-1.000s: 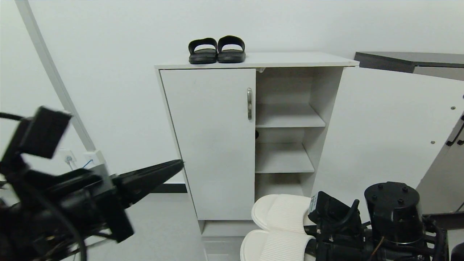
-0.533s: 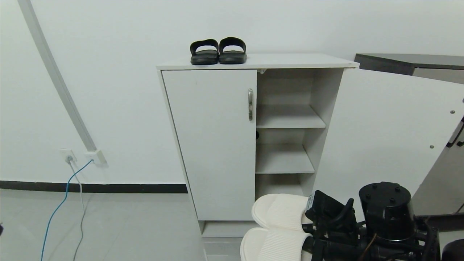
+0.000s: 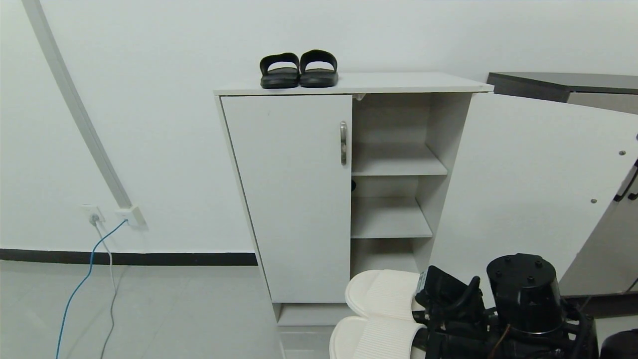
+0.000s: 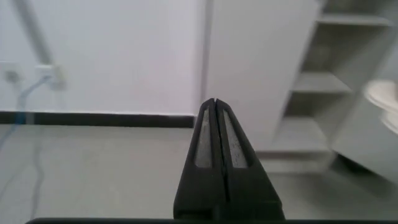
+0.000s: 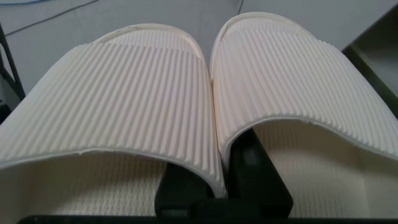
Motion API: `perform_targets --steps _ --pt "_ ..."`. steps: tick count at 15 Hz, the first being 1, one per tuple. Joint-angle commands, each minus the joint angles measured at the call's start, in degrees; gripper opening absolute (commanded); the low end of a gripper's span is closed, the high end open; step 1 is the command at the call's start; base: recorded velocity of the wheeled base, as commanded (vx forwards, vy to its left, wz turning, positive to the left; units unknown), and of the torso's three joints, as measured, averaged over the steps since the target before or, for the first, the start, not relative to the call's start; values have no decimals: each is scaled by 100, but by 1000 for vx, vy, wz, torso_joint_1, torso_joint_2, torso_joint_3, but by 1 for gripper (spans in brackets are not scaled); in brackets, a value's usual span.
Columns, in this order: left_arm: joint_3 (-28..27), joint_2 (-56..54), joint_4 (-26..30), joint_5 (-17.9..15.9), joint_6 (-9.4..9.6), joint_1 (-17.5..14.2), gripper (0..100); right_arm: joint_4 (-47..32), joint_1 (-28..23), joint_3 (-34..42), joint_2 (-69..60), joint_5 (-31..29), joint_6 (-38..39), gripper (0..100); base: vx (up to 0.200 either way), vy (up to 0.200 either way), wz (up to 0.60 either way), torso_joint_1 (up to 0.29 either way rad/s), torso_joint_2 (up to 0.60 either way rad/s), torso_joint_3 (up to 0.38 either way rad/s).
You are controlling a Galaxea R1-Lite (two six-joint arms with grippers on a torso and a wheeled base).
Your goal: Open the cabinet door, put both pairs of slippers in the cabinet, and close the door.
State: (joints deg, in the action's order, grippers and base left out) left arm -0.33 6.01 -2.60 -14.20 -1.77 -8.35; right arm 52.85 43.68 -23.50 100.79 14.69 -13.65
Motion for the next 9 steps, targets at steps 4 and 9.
perform_targets --steps 4,9 --pt "-20 -56 49 -531 10 1028 0 6 18 4 -7 -1 -6 0 0 0 0 0 0 0" --pt "15 -539 -4 954 221 791 0 6 18 4 -7 8 -6 0 0 0 0 0 0 0"
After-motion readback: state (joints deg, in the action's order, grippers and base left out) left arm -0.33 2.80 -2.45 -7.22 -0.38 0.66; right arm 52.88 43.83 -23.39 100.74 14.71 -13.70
